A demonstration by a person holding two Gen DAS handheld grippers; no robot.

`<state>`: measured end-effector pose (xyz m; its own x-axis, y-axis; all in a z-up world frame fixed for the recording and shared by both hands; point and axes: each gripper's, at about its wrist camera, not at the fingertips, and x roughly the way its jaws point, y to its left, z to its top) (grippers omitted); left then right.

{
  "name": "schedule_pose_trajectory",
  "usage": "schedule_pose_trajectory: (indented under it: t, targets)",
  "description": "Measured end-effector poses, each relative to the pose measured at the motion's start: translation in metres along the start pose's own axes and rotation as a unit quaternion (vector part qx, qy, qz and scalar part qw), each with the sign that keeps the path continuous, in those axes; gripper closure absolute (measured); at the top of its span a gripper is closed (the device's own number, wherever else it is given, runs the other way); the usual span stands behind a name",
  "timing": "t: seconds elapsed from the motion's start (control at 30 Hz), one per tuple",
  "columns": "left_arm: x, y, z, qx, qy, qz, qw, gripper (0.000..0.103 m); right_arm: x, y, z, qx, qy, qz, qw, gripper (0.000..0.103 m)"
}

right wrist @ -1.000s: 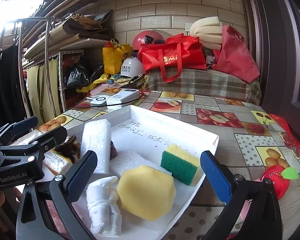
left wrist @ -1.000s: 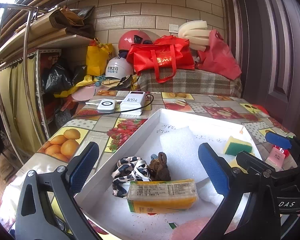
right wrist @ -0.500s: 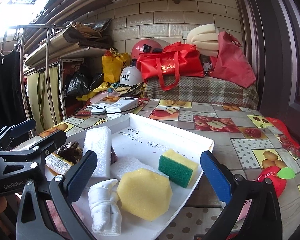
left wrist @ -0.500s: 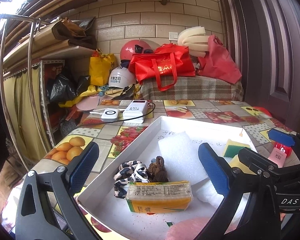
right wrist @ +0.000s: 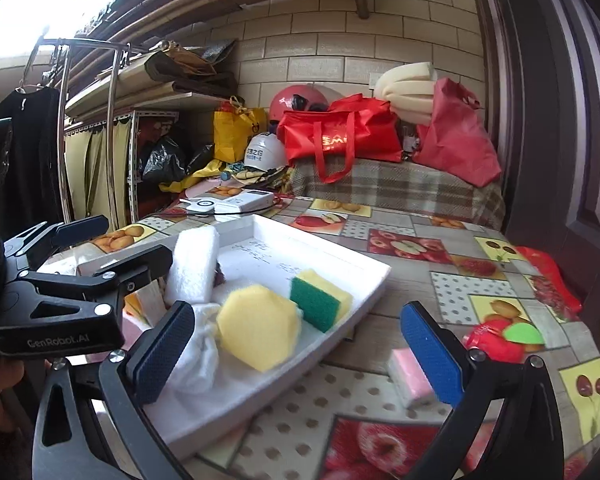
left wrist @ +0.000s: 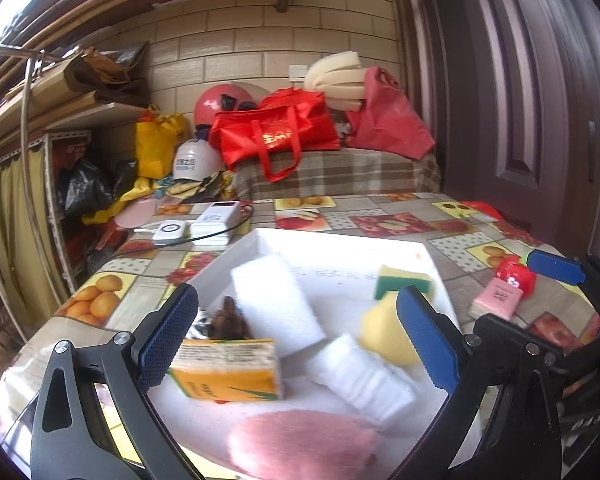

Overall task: Organize soft objects
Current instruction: 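Grasp the pink tissue pack with the left tool while the right tool grasps the red apple plush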

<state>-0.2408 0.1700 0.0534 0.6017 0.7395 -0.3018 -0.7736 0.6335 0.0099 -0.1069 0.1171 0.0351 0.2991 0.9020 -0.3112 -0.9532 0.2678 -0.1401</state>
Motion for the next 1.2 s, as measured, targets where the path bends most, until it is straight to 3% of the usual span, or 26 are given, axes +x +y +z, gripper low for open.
schedule_pose_trajectory:
  t: [0.23, 0.43, 0.6, 0.73, 0.83, 0.9, 0.93, 0.97, 1.2]
  targets:
    - [-0.009, -0.048, -0.002, 0.061, -0.001, -0.050, 0.9969, 0.003, -0.015, -0.079, -0.014, 0.071, 0.034, -0.066, 0.995, 0.000]
    - [-0.011, -0.101, -0.005, 0.129, 0.015, -0.111, 0.9854, 0.003, -0.022, -0.157, -0.029, 0.130, 0.066, -0.141, 0.979, 0.000]
    - [0.006, -0.147, -0.005, 0.152, 0.063, -0.164, 0.9727, 0.003, 0.009, -0.201, -0.041, 0.214, 0.136, -0.109, 0.961, 0.000]
    - [0.029, -0.166, 0.001, 0.125, 0.096, -0.177, 0.9714, 0.003, 0.018, -0.199, -0.029, 0.211, 0.096, -0.094, 0.968, 0.000]
    - [0.046, -0.170, 0.005, 0.097, 0.114, -0.170, 0.9740, 0.003, 0.047, -0.190, -0.025, 0.200, 0.131, -0.069, 0.969, 0.000]
    - [0.056, -0.171, 0.007, 0.084, 0.125, -0.167, 0.9745, 0.003, 0.072, -0.188, -0.028, 0.198, 0.189, -0.070, 0.959, 0.010]
    - [0.061, -0.173, 0.008, 0.081, 0.131, -0.165, 0.9741, 0.003, 0.079, -0.188, -0.031, 0.200, 0.209, -0.065, 0.955, 0.035]
    - [0.067, -0.176, 0.008, 0.081, 0.137, -0.164, 0.9736, 0.003, 0.079, -0.192, -0.033, 0.212, 0.210, -0.042, 0.953, 0.041]
    - [0.110, -0.213, 0.010, 0.136, 0.171, -0.130, 0.9671, 0.003, 0.034, -0.224, -0.054, 0.271, 0.184, -0.067, 0.942, 0.043]
